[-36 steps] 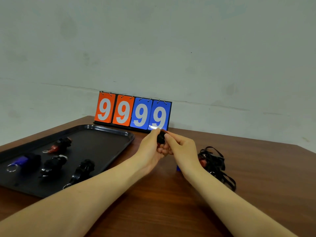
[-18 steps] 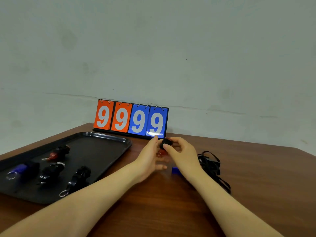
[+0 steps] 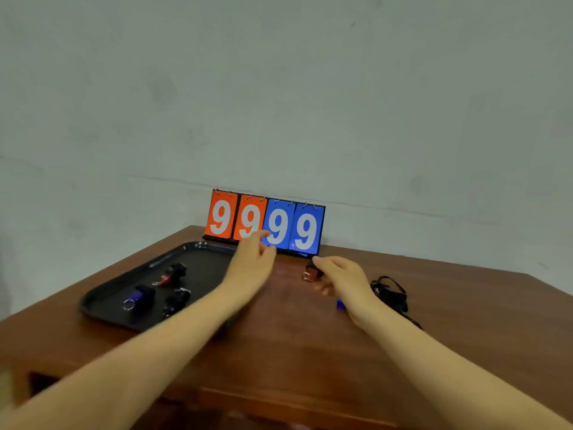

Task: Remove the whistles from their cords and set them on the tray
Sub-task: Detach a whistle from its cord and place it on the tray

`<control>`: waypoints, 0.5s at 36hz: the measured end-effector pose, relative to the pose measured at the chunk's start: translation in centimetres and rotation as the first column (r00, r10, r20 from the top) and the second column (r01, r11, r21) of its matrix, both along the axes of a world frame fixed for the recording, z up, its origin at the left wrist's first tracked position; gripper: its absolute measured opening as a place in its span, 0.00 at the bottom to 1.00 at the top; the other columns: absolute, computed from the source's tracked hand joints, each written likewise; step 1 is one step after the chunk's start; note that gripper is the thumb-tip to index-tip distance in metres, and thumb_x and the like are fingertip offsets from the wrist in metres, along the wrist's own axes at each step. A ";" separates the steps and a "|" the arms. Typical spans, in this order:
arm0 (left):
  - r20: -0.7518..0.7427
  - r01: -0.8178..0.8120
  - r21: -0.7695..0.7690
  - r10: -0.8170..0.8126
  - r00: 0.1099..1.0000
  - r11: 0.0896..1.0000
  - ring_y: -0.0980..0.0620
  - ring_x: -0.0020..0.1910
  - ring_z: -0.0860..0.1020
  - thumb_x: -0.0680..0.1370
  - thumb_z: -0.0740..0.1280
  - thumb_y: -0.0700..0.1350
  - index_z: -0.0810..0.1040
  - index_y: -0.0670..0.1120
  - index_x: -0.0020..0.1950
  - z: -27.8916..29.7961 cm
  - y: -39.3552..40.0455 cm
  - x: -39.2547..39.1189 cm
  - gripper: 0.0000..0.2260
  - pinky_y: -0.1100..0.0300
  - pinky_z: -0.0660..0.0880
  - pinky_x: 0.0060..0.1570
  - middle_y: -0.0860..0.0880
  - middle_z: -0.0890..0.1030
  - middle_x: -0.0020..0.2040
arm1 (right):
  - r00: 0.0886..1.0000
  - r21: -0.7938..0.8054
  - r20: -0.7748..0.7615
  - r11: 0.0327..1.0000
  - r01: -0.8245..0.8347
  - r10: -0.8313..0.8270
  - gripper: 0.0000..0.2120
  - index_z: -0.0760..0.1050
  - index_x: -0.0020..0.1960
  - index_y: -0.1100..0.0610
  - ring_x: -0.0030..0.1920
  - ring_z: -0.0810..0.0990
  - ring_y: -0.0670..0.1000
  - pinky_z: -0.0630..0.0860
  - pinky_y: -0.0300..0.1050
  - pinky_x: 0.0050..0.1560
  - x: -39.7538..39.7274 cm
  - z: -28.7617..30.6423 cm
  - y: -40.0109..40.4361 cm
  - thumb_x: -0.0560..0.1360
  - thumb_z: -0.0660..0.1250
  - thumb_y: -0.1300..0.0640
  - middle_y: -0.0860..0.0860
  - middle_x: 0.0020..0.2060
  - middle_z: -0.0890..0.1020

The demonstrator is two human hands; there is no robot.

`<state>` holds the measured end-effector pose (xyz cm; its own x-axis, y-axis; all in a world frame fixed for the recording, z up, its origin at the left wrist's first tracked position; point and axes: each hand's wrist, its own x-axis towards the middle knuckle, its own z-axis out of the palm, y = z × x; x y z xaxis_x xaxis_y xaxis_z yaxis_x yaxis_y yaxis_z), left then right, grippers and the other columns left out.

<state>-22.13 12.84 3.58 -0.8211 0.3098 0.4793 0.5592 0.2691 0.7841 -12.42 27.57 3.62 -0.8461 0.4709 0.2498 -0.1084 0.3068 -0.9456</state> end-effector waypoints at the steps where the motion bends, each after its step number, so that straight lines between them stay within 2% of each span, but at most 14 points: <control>1: -0.030 -0.024 -0.039 0.023 0.999 0.999 0.57 0.54 0.73 0.82 0.59 0.45 0.68 0.49 0.70 0.3 -1.9 -0.2 0.16 0.61 0.67 0.54 0.52 0.75 0.56 | 0.999 -0.025 0.018 0.999 -0.038 0.039 0.08 0.80 0.50 0.58 0.32 0.79 0.46 0.75 0.37 0.34 0.2 0.1 -0.8 0.78 0.66 0.53 0.52 0.37 0.84; 5: -0.102 -0.175 -0.203 0.157 0.982 0.963 0.55 0.57 0.73 0.82 0.58 0.45 0.75 0.46 0.65 1.4 -9.6 -2.1 0.13 0.59 0.69 0.56 0.50 0.76 0.61 | 0.993 -0.059 0.061 0.993 -0.100 0.104 0.12 0.77 0.57 0.59 0.34 0.80 0.46 0.77 0.37 0.36 -0.1 0.2 -3.7 0.76 0.68 0.55 0.53 0.41 0.83; 9: -0.103 -0.307 -0.283 0.289 0.952 0.909 0.51 0.53 0.75 0.80 0.59 0.44 0.78 0.45 0.60 0.5 -17.2 -4.7 0.12 0.56 0.71 0.53 0.46 0.79 0.59 | 0.990 -0.034 0.104 0.996 -0.087 0.090 0.16 0.75 0.63 0.60 0.37 0.81 0.46 0.77 0.37 0.38 -1.8 0.3 -6.7 0.76 0.69 0.57 0.55 0.48 0.82; 12: -0.087 -0.382 -0.330 0.375 0.923 0.863 0.43 0.57 0.75 0.80 0.60 0.46 0.79 0.46 0.59 -1.4 -21.1 -6.1 0.13 0.51 0.72 0.57 0.42 0.78 0.59 | 0.985 0.021 0.140 0.994 -0.103 0.099 0.17 0.74 0.64 0.61 0.37 0.81 0.46 0.78 0.36 0.38 -3.7 0.1 -9.1 0.77 0.68 0.58 0.56 0.49 0.82; 15: -0.015 -0.400 -0.375 0.425 0.905 0.836 0.40 0.60 0.74 0.80 0.59 0.48 0.78 0.47 0.61 -3.5 -23.3 -7.1 0.14 0.50 0.70 0.59 0.41 0.76 0.61 | 0.980 0.059 0.173 0.992 -0.111 0.100 0.15 0.74 0.62 0.60 0.38 0.81 0.47 0.79 0.36 0.38 -5.8 0.0 -11.2 0.76 0.68 0.57 0.55 0.48 0.82; 18: 0.030 -0.368 -0.387 0.411 0.911 0.846 0.43 0.58 0.76 0.81 0.58 0.49 0.78 0.45 0.63 -5.6 -25.0 -8.1 0.15 0.54 0.71 0.53 0.43 0.78 0.60 | 0.973 0.103 0.200 0.985 -0.135 0.113 0.14 0.76 0.60 0.60 0.37 0.81 0.46 0.76 0.35 0.34 -8.1 0.1 -13.1 0.77 0.68 0.56 0.53 0.45 0.83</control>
<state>-30.26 -12.14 -2.02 -0.9508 0.0883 0.2971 0.2659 0.7248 0.6355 -20.48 14.43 3.75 -0.9335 0.3368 0.1231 0.0280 0.4108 -0.9113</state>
